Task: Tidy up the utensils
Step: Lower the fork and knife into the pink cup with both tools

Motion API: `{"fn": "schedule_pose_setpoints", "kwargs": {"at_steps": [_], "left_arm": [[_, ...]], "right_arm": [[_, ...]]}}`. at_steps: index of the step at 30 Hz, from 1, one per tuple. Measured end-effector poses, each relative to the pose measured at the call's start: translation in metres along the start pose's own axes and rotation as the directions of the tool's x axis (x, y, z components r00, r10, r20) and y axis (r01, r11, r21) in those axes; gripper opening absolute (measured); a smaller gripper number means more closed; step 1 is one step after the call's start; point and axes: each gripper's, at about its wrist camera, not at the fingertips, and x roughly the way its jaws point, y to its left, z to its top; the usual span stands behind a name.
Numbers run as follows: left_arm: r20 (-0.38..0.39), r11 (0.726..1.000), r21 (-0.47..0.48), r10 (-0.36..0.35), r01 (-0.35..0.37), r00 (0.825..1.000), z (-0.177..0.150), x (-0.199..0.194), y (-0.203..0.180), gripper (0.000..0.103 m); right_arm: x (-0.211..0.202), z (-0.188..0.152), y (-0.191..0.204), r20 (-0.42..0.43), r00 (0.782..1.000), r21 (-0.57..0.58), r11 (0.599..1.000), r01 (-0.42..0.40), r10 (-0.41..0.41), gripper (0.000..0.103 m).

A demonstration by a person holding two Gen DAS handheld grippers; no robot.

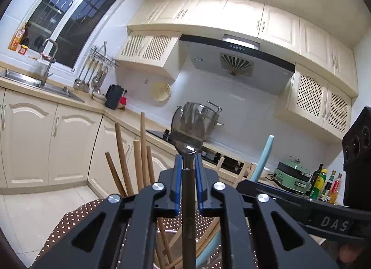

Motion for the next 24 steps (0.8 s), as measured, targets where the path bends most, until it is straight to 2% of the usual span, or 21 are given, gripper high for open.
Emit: {"fn": "schedule_pose_setpoints", "kwargs": {"at_steps": [7, 17, 20, 22, 23, 24], "left_arm": [[0.006, 1.000, 0.022, 0.005, -0.005, 1.000, -0.013, 0.011, -0.002, 0.011], [-0.112, 0.999, -0.021, -0.053, 0.051, 0.992, -0.024, 0.013, 0.013, 0.012], [-0.138, 0.999, 0.005, -0.047, 0.049, 0.989, -0.025, 0.011, 0.013, 0.012], [-0.155, 0.999, 0.001, -0.054, 0.055, 0.986, -0.025, 0.008, 0.014, 0.015], [-0.161, 0.998, -0.004, -0.057, 0.057, 0.985, -0.024, 0.007, 0.015, 0.022], [-0.165, 0.998, -0.007, -0.061, 0.060, 0.984, -0.024, 0.006, 0.015, 0.024]], "right_arm": [[0.002, -0.002, -0.004, -0.011, 1.000, 0.015, 1.000, -0.014, 0.014, 0.026], [0.012, -0.005, -0.008, -0.038, 0.999, 0.025, 0.999, -0.023, 0.024, 0.026], [0.014, -0.007, -0.006, -0.049, 0.998, 0.023, 0.999, -0.025, 0.026, 0.026], [0.016, -0.008, -0.006, -0.055, 0.998, 0.024, 0.999, -0.025, 0.026, 0.026], [0.016, -0.009, -0.005, -0.057, 0.998, 0.023, 0.999, -0.023, 0.024, 0.026], [0.017, -0.010, -0.005, -0.061, 0.998, 0.022, 0.999, -0.023, 0.025, 0.026]]}}
